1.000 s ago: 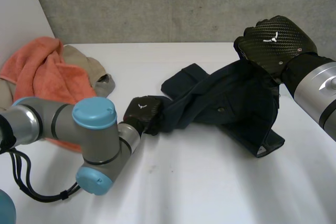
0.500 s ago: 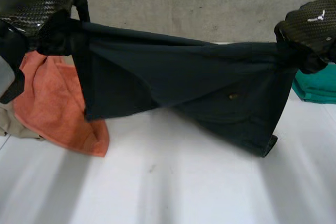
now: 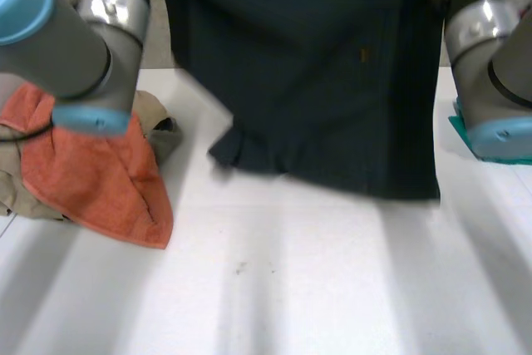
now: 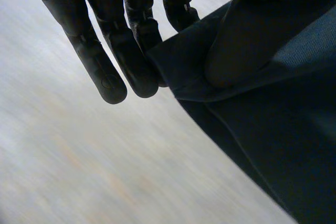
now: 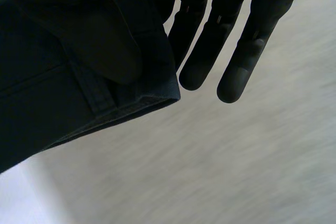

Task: Fold the laundry.

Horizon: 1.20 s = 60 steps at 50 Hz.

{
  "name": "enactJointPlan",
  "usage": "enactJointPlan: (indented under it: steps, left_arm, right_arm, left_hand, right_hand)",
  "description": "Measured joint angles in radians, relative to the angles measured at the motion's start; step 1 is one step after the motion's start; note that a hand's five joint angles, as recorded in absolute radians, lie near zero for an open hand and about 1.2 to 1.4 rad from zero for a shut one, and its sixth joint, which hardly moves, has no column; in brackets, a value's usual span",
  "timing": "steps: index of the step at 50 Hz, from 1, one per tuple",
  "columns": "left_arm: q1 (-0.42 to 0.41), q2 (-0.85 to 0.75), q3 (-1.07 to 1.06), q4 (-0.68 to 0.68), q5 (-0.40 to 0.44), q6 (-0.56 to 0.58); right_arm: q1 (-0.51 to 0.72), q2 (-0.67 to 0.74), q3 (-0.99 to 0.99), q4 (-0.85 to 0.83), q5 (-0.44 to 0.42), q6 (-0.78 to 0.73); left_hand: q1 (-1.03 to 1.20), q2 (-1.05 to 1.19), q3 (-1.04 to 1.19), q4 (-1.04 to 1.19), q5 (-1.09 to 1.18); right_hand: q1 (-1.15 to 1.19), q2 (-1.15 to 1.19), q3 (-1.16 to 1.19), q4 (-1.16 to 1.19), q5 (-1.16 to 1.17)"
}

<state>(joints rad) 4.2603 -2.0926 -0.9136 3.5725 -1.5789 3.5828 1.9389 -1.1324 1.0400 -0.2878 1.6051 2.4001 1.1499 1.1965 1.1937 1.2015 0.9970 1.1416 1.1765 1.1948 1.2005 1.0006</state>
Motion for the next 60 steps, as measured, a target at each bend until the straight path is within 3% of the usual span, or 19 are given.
enactJointPlan:
  steps: [4,9,18,28,36,45,52,56,60]
  left_arm:
    - [0.005,0.041,0.021,0.257,-0.017,0.016]
    - [-0.001,0.093,-0.046,0.336,-0.016,0.016]
    - [-0.009,0.120,-0.300,0.261,-0.012,0.009]
    - [-0.032,0.103,-0.655,0.172,-0.017,0.009]
    - [-0.102,0.159,-0.816,-0.068,-0.021,0.010]
    - [-0.137,0.337,-0.876,-0.560,-0.033,0.014]
    - [-0.256,0.420,-0.897,-0.957,-0.017,0.017]
    - [-0.299,0.435,-0.865,-1.013,-0.011,0.020]
    - [-0.278,0.415,-0.783,-0.924,-0.009,0.021]
  right_arm:
    - [0.011,0.005,-0.024,-0.283,-0.001,0.017]
    - [0.019,0.003,-0.022,-0.413,-0.041,0.035]
    - [0.018,0.064,0.037,-0.336,-0.115,0.079]
    - [0.007,0.243,0.193,-0.175,-0.226,0.091]
    - [0.005,0.194,0.354,0.028,-0.174,0.058]
    - [0.002,-0.105,0.559,0.338,-0.138,0.020]
    - [-0.044,-0.331,0.744,0.646,-0.138,-0.172]
    - [-0.083,-0.384,0.807,0.720,-0.148,-0.266]
    - [-0.104,-0.377,0.803,0.655,-0.155,-0.264]
  left_hand:
    - [0.000,0.000,0.000,0.000,0.000]
    - [0.000,0.001,0.000,0.000,0.005]
    - [0.001,0.003,0.001,0.000,0.010]
    - [0.000,0.003,0.003,0.000,0.010]
    - [0.000,0.004,0.003,0.000,0.010]
    - [0.000,0.005,0.003,0.000,0.010]
    - [0.000,0.005,0.003,0.000,0.010]
    - [0.000,0.005,0.003,0.000,0.010]
    - [0.001,0.005,0.003,0.000,0.010]
  right_hand:
    - [0.000,0.000,0.000,0.000,0.000]
    - [0.000,0.000,0.000,0.000,0.000]
    - [0.000,0.000,0.000,0.000,0.000]
    - [0.000,0.000,0.002,0.000,0.000]
    - [0.000,0.000,0.006,0.000,0.000]
    - [0.000,0.004,0.006,0.000,0.000]
    - [0.000,0.004,0.006,0.000,0.000]
    - [0.000,0.004,0.006,0.000,0.000]
    - [0.000,0.004,0.006,0.000,0.000]
